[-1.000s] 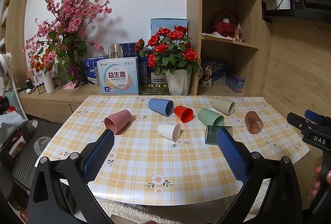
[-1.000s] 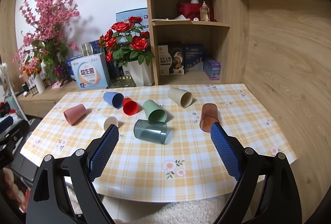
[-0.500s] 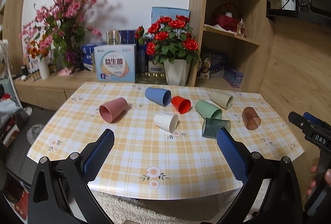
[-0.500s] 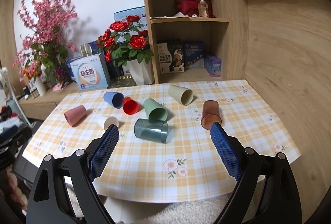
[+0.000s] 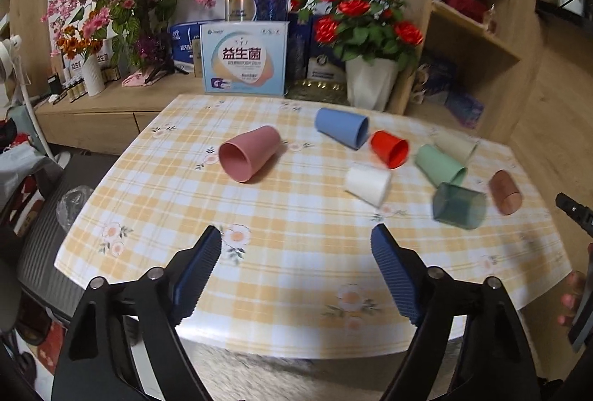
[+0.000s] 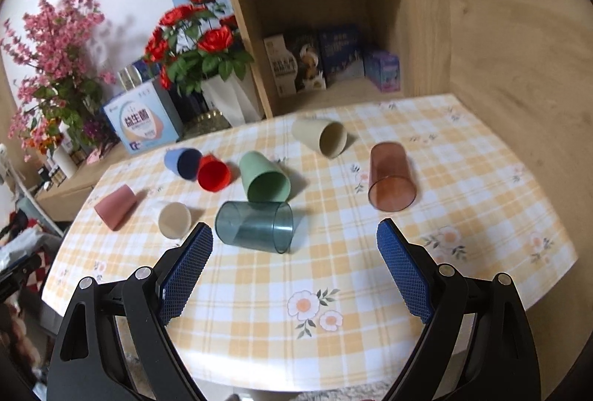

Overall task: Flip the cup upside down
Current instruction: 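Reach the left tool to the pink cup lying on its side and close on it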

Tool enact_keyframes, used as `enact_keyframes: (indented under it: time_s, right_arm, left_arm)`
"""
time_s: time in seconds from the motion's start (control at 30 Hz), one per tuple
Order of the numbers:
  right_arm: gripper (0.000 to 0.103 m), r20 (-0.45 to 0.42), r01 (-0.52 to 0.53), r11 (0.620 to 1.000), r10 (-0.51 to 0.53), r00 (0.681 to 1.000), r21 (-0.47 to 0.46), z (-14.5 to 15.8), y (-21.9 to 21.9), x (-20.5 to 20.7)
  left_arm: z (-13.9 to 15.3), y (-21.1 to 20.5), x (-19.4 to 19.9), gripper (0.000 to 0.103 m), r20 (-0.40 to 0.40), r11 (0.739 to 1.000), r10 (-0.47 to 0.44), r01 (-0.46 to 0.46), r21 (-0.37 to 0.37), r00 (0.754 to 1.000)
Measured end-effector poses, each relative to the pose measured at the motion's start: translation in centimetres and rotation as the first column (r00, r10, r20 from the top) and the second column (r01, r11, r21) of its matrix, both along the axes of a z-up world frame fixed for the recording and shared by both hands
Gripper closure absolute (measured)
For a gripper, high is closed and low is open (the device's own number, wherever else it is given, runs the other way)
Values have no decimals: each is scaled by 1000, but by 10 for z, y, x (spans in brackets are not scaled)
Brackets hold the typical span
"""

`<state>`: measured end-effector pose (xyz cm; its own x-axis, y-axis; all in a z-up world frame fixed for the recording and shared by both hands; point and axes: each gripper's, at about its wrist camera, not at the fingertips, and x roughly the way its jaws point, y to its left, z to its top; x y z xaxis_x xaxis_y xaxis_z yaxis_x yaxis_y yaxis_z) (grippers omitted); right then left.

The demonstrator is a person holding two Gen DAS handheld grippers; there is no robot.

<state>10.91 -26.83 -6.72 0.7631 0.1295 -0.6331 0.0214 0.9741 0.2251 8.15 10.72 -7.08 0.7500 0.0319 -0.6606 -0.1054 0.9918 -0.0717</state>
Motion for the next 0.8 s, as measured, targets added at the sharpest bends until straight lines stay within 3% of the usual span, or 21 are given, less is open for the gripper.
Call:
enact_keyframes:
  time_s: [0.2,0.4,0.53,0.6,0.7,0.8]
  right_arm:
    - [16,-78,-37,999,39,996,20,-24,6,26]
    - [16,-149,-32,999,32,988,-2,-47,7,44]
    - [16,-183,-19,1000,15,983,-19,-58,4,55]
    - [16,-197,-11,1000,6,980,-24,-63,0,60]
    - [16,-215,1,999,-8,977,-32,-69,-4,69]
    - [16,-232,18,999,-26,972,-40,-75,-9,76]
  left_arm:
    - [-7,28,54,25,-22,998,-31,32,47,999]
    - [-18,59,134,26,-92,994,-79,86,66,993]
    - [-33,68,195,28,-166,981,-155,171,87,974]
    - [-44,73,223,28,-215,977,-184,203,70,959]
    - [-64,88,263,28,-292,979,-205,196,-61,934]
    - [-80,92,286,28,-355,982,-187,178,-58,916]
